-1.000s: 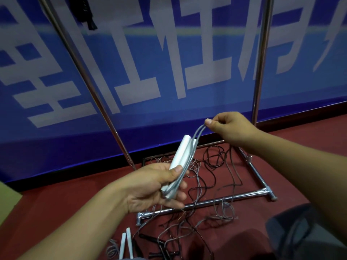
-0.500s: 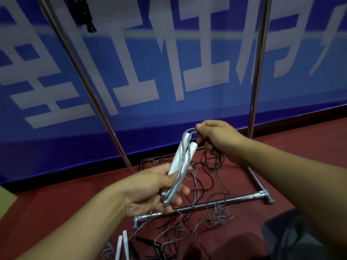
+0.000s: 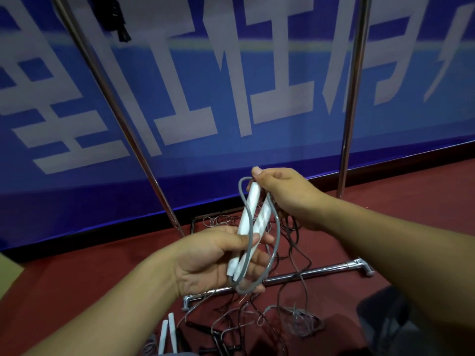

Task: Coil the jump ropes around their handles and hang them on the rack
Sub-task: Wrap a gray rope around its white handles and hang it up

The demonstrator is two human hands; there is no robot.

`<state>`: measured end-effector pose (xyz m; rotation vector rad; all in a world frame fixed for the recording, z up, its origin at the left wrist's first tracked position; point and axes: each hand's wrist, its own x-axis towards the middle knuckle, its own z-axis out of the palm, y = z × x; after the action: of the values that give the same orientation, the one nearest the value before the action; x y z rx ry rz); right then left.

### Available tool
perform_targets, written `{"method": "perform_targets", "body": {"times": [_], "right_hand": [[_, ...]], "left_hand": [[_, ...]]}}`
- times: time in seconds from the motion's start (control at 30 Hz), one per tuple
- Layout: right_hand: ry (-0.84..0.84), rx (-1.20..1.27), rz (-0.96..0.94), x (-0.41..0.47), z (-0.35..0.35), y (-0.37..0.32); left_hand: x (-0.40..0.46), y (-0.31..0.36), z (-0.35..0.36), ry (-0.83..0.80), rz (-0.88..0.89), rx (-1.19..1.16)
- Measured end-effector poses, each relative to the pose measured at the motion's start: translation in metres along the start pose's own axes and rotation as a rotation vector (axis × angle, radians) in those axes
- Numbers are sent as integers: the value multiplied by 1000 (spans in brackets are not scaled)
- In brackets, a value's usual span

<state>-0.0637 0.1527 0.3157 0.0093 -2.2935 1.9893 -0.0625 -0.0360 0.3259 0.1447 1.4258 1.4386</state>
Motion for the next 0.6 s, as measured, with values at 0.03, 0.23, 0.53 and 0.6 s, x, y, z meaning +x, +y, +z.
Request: {"method": "perform_targets", "body": {"times": [0.03, 0.23, 0.53, 0.6], "right_hand": [[-17, 6, 11, -1, -1, -1], [-63, -35, 66, 1, -5, 3], [52, -455, 101, 12, -56, 6], [-7, -393, 159, 9, -68, 4]], "left_hand": [[0, 0, 0, 9, 2, -14], [0, -1, -2, 60, 26, 20], [2, -1, -13, 229, 90, 136], [1, 0, -19, 285, 97, 146]]}}
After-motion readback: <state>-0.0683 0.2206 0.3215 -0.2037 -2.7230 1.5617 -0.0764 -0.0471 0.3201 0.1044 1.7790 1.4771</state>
